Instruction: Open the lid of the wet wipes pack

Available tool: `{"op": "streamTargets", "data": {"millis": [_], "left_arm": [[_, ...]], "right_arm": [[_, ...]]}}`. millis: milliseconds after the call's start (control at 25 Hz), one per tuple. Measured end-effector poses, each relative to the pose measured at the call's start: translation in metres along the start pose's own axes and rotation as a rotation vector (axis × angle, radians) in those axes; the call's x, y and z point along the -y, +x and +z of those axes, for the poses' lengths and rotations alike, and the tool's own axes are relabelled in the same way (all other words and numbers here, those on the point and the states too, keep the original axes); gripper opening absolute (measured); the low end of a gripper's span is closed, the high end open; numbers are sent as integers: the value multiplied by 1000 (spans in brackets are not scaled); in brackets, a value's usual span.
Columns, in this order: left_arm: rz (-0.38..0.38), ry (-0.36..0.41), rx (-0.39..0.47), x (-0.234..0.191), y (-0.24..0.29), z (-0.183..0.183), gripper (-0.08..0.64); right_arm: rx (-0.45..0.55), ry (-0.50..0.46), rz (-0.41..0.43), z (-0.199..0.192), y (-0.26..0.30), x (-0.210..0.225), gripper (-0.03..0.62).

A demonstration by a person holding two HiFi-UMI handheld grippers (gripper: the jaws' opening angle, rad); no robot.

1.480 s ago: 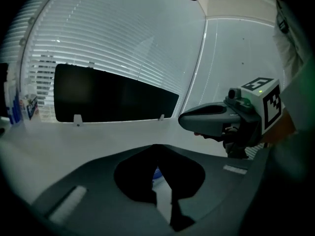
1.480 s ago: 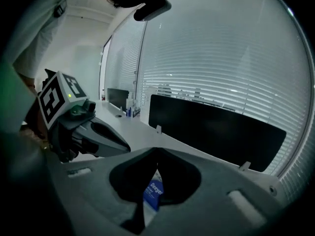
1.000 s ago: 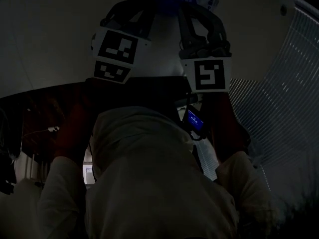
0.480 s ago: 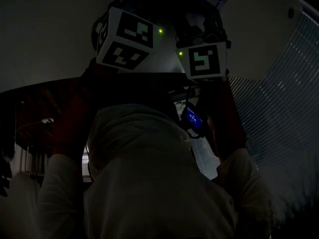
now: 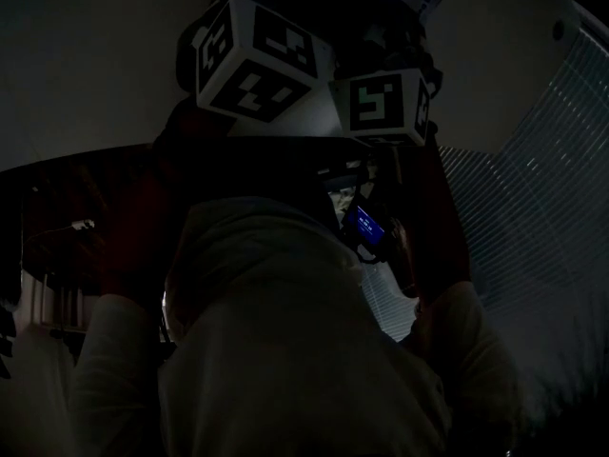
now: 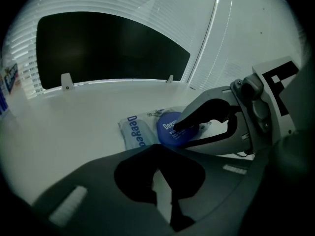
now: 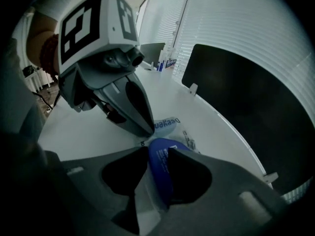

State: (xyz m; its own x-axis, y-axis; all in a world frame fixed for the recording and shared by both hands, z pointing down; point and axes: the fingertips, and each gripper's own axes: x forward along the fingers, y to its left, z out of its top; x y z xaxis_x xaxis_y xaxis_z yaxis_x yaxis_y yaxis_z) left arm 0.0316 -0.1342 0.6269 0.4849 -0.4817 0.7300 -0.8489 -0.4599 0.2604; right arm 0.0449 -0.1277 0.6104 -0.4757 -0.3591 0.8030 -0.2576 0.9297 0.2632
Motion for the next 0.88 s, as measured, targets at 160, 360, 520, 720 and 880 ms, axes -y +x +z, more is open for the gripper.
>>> {"op": "streamTargets", "data": {"millis": [160,360,520,720,880], "left_arm": [[5,30,-27,1,0,-2,2],[15,71,-51,6,4,-3,2],[25,115,-67,7,5,-5,2],[22,178,-87,3,3,-7,2],[27,247,-109,2,4,-8,2]], "right_arm": [[-22,-61,-11,0,2,-3,130],[-63,-145,-12,-3,3,-7,118],[-64,-119,-3,-3,2,-7,112],[-48,-97,-1,6,-1,-6,97],[-44,-96,-8,10,-2,-4,87]]}}
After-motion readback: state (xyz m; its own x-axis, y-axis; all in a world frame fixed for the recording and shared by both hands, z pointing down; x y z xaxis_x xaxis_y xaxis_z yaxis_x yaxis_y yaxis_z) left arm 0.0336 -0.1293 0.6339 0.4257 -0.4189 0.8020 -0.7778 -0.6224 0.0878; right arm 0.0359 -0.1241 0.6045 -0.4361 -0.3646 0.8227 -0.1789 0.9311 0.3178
